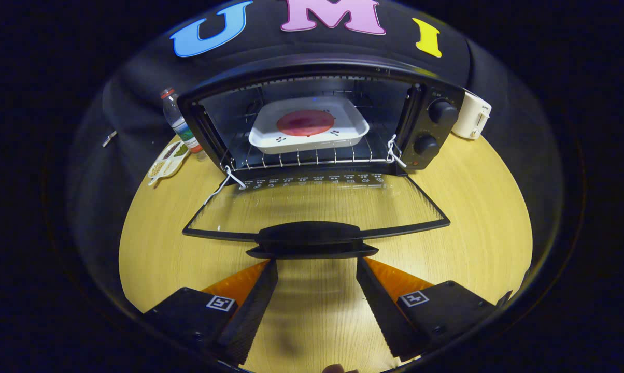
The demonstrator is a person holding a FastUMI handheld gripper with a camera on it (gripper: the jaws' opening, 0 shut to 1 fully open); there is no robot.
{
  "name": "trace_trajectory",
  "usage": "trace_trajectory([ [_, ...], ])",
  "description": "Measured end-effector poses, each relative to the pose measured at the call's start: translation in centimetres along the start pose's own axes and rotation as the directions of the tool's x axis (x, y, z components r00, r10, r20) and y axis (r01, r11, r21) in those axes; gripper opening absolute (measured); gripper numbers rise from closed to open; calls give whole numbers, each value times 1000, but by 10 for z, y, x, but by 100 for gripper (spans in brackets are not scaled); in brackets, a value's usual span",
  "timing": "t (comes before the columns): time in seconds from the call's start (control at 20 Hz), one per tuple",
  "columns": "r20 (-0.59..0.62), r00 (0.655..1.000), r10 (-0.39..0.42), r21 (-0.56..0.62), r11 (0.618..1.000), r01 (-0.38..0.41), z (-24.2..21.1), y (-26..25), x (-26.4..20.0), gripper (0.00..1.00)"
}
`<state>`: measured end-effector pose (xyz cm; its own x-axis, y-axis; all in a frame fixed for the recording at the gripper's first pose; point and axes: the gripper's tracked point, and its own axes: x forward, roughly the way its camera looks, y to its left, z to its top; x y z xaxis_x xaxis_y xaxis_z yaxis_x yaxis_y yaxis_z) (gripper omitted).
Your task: Open the toaster oven, put the food inside, and close the toaster oven door.
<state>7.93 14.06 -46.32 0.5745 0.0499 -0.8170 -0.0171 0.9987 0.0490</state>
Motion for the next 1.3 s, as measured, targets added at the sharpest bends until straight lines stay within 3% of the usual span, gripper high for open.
trace_trajectory([
  [0.25, 129, 992, 11, -8, 1000, -10, 31, 2, -27, 99],
  [0.5, 297, 955, 12, -30, 1000, -3, 82, -1, -70, 99],
  [0.75, 454, 891, 15, -32, 999, -1, 129, -5, -136, 99],
  [1.3, 689, 725, 13, -20, 1000, 1, 195, -73, -290, 98],
])
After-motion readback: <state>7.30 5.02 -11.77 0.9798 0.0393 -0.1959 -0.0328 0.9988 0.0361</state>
